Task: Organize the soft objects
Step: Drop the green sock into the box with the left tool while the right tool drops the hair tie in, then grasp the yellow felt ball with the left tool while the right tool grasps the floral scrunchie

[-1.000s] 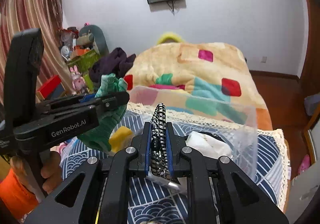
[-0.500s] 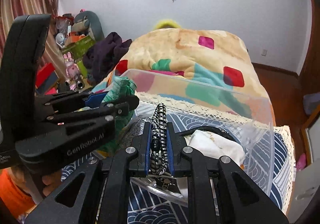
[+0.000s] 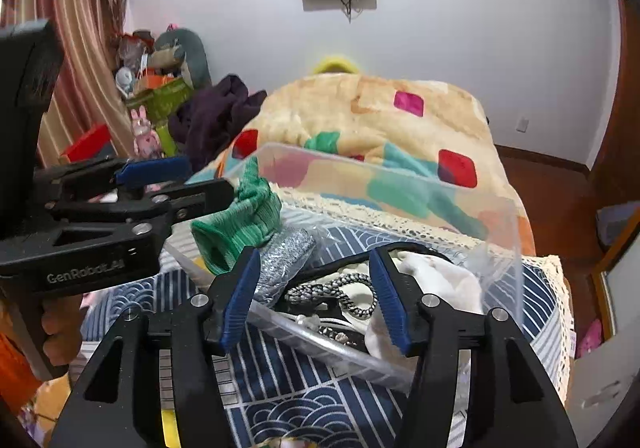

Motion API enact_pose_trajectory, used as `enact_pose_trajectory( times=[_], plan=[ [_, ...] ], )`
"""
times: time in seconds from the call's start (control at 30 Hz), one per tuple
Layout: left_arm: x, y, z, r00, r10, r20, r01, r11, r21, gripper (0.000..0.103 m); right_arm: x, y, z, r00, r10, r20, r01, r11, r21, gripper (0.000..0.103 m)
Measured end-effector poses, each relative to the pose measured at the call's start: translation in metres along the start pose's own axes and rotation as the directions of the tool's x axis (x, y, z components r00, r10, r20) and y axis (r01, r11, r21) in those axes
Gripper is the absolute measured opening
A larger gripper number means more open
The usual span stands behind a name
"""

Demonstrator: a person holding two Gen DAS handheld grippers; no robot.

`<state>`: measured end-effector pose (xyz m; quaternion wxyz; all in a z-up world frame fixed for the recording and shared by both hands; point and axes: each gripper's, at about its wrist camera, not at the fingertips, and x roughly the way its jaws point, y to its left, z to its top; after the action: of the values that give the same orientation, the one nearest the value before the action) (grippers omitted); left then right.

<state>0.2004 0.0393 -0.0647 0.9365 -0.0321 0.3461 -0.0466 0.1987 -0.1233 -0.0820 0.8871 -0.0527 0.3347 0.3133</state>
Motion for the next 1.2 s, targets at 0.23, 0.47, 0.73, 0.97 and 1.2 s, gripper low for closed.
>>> enact_pose_trajectory(
  times=[0.23,0.47,0.73,0.97,1.2],
  plan=[
    [-0.035,-0.011,-0.018,0.999,-0.010,0.044,0.009,1.000,0.022,0.069,-0.034,-0.007,-0.002,0.997,0.052,0.055,-0.054,0.998,0.037,0.054],
    [-0.056,-0.030,-0.047,0.999,-0.011,0.051,0.006,0.996,0.090,0.076,-0.067,0.001,-0.020,0.993,0.012,0.121,-0.010,1.000,-0.017,0.078],
    [-0.053,-0.032,-0.088,0.998,-0.051,-0.044,0.054,0.996,0.072,0.076,-0.070,0.022,-0.054,0.997,-0.003,0.071,0.008,0.997,-0.078,0.079],
    [-0.045,-0.029,-0.120,0.988,-0.076,-0.133,0.081,0.996,0.031,0.076,-0.062,0.024,-0.082,1.000,0.029,0.005,-0.029,0.999,-0.020,0.079],
    [-0.048,-0.035,-0.135,0.984,-0.101,-0.144,0.105,0.994,0.018,0.076,-0.038,0.023,-0.108,0.993,0.051,-0.106,-0.049,0.999,0.020,0.079]
  ],
)
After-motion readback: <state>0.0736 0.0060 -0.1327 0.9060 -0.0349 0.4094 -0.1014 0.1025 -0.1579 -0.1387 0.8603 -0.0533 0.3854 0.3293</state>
